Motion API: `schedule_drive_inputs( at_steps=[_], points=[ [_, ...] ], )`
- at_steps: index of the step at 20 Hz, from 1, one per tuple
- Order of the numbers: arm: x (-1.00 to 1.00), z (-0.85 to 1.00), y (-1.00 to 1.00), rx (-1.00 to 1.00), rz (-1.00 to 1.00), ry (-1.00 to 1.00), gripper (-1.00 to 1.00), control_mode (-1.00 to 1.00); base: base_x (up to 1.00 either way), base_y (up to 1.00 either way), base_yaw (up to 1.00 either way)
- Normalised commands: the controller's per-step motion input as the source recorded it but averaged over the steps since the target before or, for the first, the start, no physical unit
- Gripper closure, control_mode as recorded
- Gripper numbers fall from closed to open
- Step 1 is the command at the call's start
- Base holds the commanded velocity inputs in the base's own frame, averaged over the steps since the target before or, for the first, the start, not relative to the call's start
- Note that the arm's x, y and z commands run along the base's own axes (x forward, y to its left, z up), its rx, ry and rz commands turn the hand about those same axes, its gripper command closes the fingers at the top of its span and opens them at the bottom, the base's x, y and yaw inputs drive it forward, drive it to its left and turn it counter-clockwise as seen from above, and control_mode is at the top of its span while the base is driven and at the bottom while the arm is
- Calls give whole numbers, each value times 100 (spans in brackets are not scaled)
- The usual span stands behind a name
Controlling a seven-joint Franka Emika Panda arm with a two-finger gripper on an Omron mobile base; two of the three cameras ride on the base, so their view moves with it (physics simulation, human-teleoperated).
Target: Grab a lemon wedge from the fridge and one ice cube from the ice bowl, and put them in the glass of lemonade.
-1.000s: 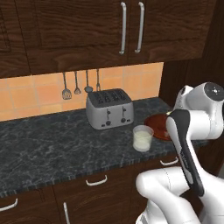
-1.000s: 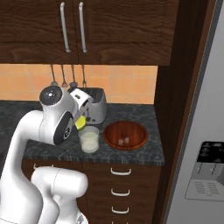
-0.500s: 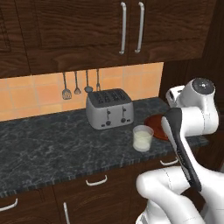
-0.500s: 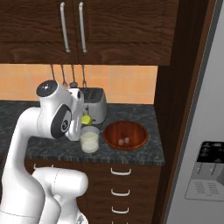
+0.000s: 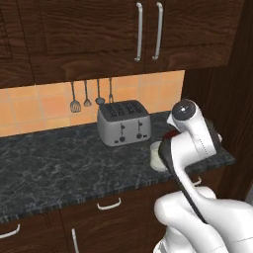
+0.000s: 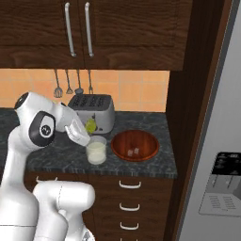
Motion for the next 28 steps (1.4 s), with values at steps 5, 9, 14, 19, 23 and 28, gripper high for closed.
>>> schedule_drive_inputs(
  at_steps=[5,9,14,19,23,28],
  points=[
    [0,-19,3,-73,34,33,100,-100,0,0,0],
    [6,-6,21,-27,11,15,100,-100,0,0,0],
    [10,-7,4,23,-10,-11,100,-100,0,0,0],
    [16,0,2,46,-14,-13,100,-100,0,0,0],
    [32,0,46,15,-11,-1,100,-100,0,0,0],
    [29,-10,47,-7,-1,0,100,-100,0,0,0]
  ],
)
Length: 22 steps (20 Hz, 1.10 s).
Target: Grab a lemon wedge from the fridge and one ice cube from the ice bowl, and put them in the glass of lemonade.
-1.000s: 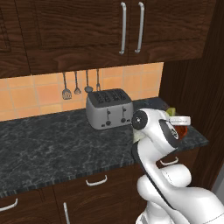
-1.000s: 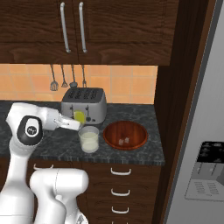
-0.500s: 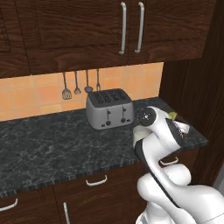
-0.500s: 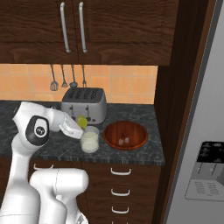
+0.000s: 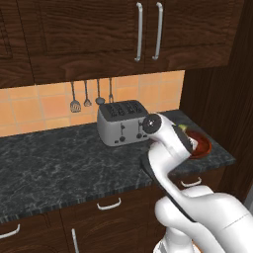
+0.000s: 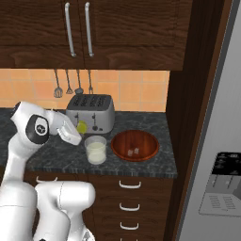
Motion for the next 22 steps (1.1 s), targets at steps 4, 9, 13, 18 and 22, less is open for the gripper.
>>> schedule_drive_inputs(
  at_steps=[4,9,13,18,22],
  points=[
    [26,-34,3,-16,0,0,100,-100,0,0,0],
    [22,-48,-2,-24,0,0,100,-100,0,0,0],
    [2,-19,-18,-18,0,1,100,-100,0,0,0],
    [2,0,-4,-6,0,6,100,-100,0,0,0],
    [12,0,7,0,0,10,100,-100,0,0,0]
  ],
)
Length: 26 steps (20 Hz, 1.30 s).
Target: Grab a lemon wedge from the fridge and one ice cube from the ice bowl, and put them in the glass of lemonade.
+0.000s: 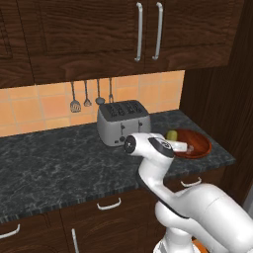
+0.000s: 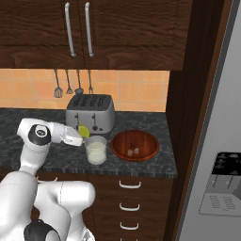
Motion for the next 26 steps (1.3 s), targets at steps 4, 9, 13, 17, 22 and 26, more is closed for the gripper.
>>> schedule_drive_inputs(
  at_steps=[4,9,13,17,22,26],
  points=[
    [32,-2,4,0,0,6,100,-100,0,0,0],
    [33,-14,1,-1,0,0,100,-100,0,0,0],
    [15,-29,9,-7,0,0,100,-100,0,0,0],
    [15,-32,5,-6,0,2,100,-100,0,0,0],
    [22,-23,0,-3,0,5,100,-100,0,0,0],
    [16,-15,0,-2,0,4,100,-100,0,0,0]
  ],
)
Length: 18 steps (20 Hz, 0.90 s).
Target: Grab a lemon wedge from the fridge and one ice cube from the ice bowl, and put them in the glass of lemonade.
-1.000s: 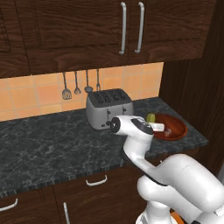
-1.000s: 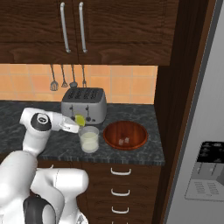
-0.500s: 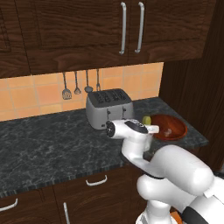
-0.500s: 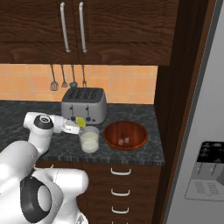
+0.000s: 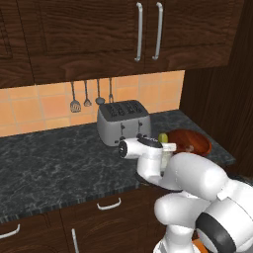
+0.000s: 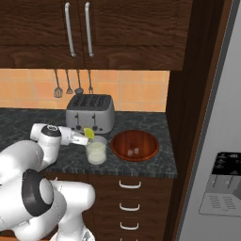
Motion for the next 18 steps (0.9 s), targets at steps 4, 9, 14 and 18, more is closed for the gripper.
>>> schedule_drive_inputs(
  at_steps=[4,9,14,18],
  points=[
    [12,-12,0,-1,0,2,100,-100,0,0,0],
    [14,-15,0,-1,0,4,100,-100,0,0,0],
    [18,-23,0,0,0,7,100,-100,0,0,0],
    [17,-21,0,-1,0,5,100,-100,0,0,0]
  ],
)
